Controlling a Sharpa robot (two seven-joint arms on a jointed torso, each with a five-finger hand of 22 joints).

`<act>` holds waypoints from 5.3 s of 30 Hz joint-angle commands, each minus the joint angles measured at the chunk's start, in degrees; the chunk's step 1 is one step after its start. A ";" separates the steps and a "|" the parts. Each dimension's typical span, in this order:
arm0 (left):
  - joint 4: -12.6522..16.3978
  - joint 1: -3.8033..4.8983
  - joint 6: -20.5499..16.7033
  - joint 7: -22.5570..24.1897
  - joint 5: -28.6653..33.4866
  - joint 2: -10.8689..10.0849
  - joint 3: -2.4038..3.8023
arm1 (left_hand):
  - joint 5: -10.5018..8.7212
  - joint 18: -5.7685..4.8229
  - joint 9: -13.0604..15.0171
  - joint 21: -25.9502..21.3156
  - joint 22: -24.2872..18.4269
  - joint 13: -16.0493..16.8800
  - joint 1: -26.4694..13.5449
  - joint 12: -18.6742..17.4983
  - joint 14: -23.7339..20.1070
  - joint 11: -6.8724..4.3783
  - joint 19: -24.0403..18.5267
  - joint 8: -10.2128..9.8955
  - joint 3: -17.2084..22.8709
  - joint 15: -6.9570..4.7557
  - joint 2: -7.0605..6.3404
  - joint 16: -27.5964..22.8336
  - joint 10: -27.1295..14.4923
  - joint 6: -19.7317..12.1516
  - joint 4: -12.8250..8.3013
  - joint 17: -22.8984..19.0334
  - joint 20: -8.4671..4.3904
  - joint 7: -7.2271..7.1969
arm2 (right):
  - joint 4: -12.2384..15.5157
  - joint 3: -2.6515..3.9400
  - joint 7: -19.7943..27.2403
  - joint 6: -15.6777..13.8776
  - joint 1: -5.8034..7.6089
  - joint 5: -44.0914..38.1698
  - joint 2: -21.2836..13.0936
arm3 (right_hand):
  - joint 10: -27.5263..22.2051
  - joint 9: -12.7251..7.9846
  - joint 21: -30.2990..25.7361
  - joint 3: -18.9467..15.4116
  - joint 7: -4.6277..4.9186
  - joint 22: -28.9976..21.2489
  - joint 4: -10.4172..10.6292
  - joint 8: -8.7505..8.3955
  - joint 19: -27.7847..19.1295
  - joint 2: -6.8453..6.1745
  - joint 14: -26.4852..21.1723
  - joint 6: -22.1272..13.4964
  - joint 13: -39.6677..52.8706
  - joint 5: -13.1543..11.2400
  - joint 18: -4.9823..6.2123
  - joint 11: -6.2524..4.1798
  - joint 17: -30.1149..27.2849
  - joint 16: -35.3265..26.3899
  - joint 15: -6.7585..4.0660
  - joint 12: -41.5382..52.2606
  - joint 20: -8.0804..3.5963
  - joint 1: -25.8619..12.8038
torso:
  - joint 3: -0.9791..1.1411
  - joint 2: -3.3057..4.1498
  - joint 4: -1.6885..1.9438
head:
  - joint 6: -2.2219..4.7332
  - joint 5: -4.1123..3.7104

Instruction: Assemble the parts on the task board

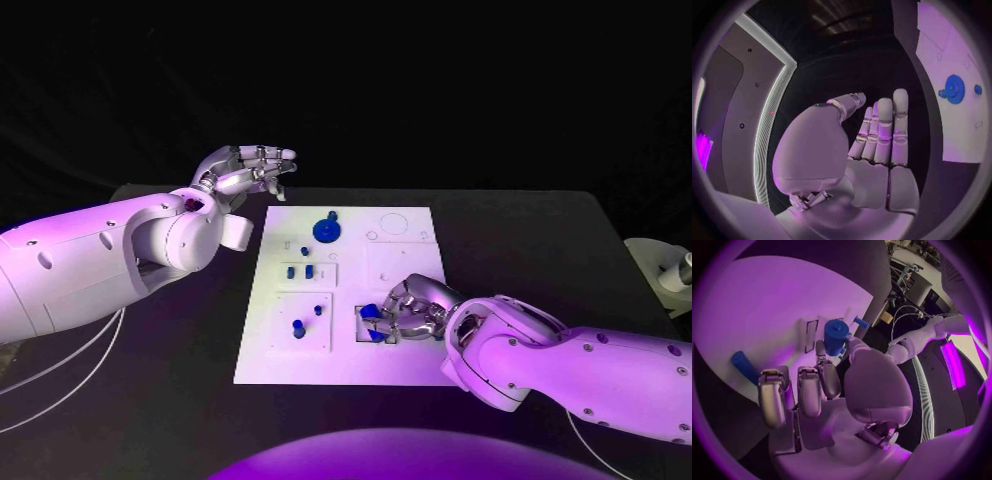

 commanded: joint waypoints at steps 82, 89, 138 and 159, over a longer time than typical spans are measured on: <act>0.24 0.02 1.89 -0.32 0.30 -0.59 -0.06 | 0.23 0.38 -0.15 0.09 0.02 -0.17 -0.41 0.70 -0.35 0.27 0.29 0.43 -0.01 0.27 0.16 0.53 -1.13 -0.98 0.35 -0.28 0.24 0.57 | 1.08 -0.45 -1.58 2.28 -2.72 -19.03 -12.10 | -0.01 4.55 0.21 -12.89 -1.98 15.09 -0.43 -0.08 6.00 3.34 4.83 -0.38 2.31 -8.11 -0.39 0.78 9.16 0.60 0.08 -2.22 -0.02 8.10 | 0.05 0.05 -0.26 | -0.16 -0.82; 0.30 0.02 2.03 -0.44 0.30 -0.66 -0.05 | 0.23 0.38 -0.15 0.09 0.02 -0.17 -0.45 0.74 -0.36 0.28 0.30 0.46 -0.01 0.28 0.18 0.54 -1.16 -0.99 0.38 -0.30 0.25 0.58 | -0.03 -0.49 -3.43 4.97 -3.29 -22.74 -11.15 | -0.06 4.13 0.21 -12.22 -2.13 15.09 -0.99 -0.70 6.00 2.72 4.85 0.12 2.34 -7.95 -0.39 0.63 9.32 0.63 -0.02 -2.40 -0.03 11.36 | 0.06 0.01 -0.22 | -0.23 -0.62; 0.30 0.03 2.07 -0.80 0.31 -0.31 -0.05 | 0.23 0.38 -0.17 0.00 -0.05 -0.25 -1.12 1.22 -0.45 0.38 0.33 0.80 -0.03 0.43 0.50 0.79 -1.69 -1.29 1.17 -0.49 0.41 0.67 | 2.18 -0.42 -0.28 -3.82 -1.55 1.45 -5.55 | 1.45 7.59 0.21 27.54 -2.77 15.09 -6.39 0.78 6.00 -6.14 5.13 1.03 4.47 -6.90 -0.39 0.03 10.84 0.99 -0.55 -1.70 -0.56 2.10 | 0.12 0.05 -0.24 | -0.02 -0.61; 0.35 0.03 2.20 -0.91 0.31 -0.30 -0.04 | 0.23 0.38 -0.17 0.00 -0.05 -0.25 -1.12 1.22 -0.45 0.38 0.33 0.80 -0.03 0.43 0.50 0.79 -1.69 -1.29 1.17 -0.49 0.41 0.67 | 0.86 -0.43 0.27 -4.02 -1.80 2.22 -3.51 | 1.94 7.60 0.21 23.22 -2.83 15.09 -4.88 0.72 6.00 -5.88 5.14 1.89 5.50 -4.57 -0.39 -0.01 10.87 0.99 -0.60 -0.55 -0.63 -2.52 | 0.08 0.01 -0.27 | -0.26 -0.59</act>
